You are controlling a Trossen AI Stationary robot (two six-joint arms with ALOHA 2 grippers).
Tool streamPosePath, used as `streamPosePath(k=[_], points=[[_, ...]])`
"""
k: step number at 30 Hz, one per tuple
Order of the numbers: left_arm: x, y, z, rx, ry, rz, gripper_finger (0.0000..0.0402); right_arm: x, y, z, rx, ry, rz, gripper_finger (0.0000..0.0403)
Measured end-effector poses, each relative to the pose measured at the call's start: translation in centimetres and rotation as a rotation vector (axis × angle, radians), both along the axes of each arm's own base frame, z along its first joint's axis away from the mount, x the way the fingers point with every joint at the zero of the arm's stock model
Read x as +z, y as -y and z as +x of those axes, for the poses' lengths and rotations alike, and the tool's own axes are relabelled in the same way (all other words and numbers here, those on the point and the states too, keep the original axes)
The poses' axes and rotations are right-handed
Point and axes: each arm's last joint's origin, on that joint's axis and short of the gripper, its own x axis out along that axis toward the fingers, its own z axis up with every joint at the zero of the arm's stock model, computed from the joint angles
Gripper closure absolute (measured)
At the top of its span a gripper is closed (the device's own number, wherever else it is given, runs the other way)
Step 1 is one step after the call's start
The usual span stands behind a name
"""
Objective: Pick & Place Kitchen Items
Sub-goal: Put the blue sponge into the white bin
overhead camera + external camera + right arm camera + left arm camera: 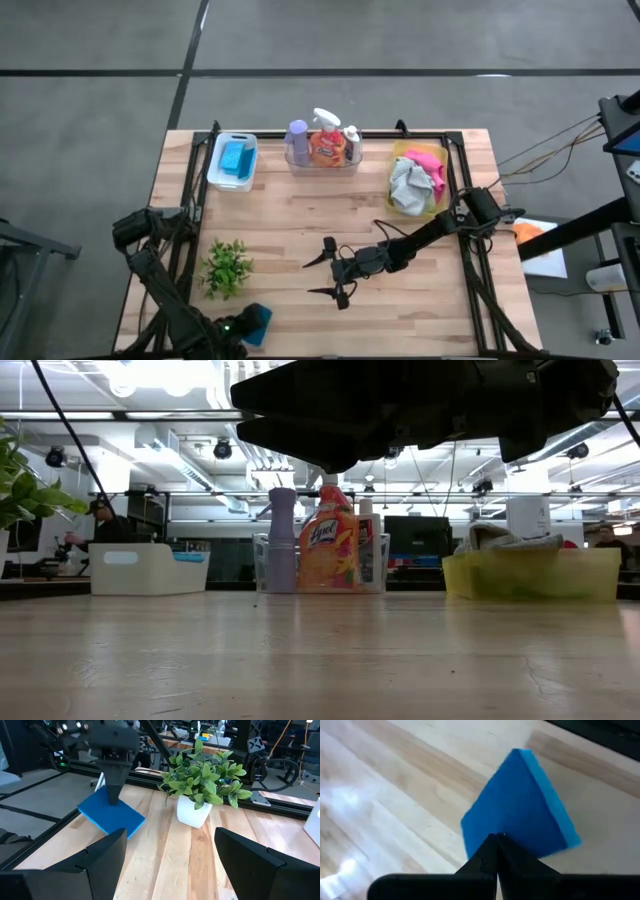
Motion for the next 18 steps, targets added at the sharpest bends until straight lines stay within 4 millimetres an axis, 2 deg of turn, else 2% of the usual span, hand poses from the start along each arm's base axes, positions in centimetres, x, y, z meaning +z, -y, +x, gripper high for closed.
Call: streamPosePath(k=[14,18], points=[[0.8,-0.4,0.3,0.034,0.079,0.043,0.0401,0.3,0.0,-0.1,0.000,0.000,-0.001,0.0098],[1.4,-0.8,0.6,0.112,0.122,0.008,0.0401,0.4,0.0,-0.1,0.001,0.002,-0.005,0.0098]])
